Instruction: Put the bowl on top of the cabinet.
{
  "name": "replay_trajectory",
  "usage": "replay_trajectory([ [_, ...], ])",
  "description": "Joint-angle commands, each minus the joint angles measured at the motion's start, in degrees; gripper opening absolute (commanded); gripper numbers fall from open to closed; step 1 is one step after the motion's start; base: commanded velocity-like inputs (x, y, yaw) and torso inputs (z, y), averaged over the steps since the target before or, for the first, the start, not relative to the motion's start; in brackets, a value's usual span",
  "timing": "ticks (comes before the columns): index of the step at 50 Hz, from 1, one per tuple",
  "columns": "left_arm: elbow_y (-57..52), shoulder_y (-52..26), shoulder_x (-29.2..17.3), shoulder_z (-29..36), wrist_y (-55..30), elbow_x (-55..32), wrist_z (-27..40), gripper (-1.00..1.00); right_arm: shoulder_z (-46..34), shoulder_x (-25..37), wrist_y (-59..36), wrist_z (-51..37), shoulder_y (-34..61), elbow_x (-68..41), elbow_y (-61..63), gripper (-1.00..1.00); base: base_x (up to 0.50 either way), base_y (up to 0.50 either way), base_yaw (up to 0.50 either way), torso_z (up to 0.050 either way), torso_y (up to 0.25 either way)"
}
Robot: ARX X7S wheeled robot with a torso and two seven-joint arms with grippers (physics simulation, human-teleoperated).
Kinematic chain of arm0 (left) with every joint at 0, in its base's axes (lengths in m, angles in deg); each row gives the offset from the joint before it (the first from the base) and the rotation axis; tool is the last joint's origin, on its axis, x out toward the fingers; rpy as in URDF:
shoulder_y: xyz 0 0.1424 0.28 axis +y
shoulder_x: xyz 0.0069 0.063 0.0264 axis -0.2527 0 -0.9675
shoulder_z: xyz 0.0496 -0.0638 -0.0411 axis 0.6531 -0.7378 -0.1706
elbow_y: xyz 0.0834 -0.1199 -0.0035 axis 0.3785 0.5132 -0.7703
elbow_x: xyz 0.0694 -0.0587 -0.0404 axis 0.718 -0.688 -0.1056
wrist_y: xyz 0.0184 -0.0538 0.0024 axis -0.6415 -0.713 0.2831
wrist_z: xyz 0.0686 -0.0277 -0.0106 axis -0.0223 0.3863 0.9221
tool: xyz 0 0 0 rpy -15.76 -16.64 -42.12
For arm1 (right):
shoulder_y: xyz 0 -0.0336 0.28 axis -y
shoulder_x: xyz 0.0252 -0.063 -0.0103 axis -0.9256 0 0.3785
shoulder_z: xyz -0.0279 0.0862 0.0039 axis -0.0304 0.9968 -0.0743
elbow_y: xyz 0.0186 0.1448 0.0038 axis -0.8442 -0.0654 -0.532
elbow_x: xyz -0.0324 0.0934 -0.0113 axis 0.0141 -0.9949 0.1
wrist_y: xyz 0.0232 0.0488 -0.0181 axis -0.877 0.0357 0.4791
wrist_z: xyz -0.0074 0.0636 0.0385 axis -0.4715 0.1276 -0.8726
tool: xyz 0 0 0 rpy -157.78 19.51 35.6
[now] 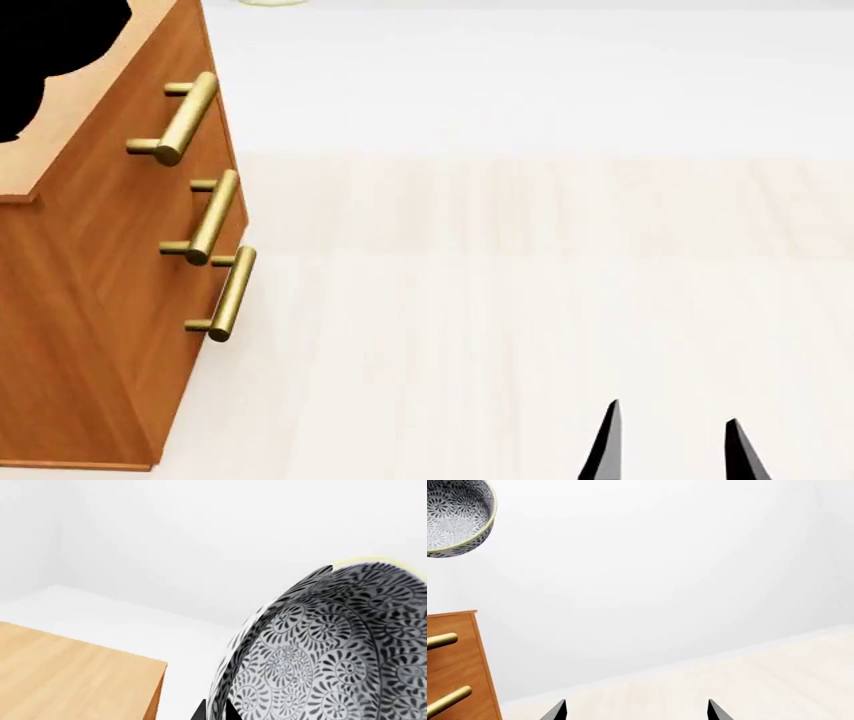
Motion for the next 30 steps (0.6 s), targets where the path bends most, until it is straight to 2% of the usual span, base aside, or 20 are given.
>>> replay_trajectory([
  [1, 1.6, 0.2, -1.1, -8.0, 0.2, 4.1, 2.2, -1.0, -0.1, -0.1, 0.0, -0.2, 0.2, 0.2, -0.4, 1.0, 0.0, 0.0, 0.0, 0.0, 0.01],
  [13, 1.6, 1.2, -2.1, -22.0, -1.6, 16.0, 3.1, -1.0, -0.2, 0.0, 0.0, -0.4, 0.3, 0.4, -0.2, 1.0, 0.0, 0.0, 0.0, 0.0, 0.0],
  [30, 1.6, 2.8, -3.3, -53.5, -5.1, 40.3, 1.2, -1.0, -0.3, 0.1, 0.2, -0.8, -0.2, 0.9, 0.2, 1.0, 0.0, 0.0, 0.0, 0.0, 0.001],
])
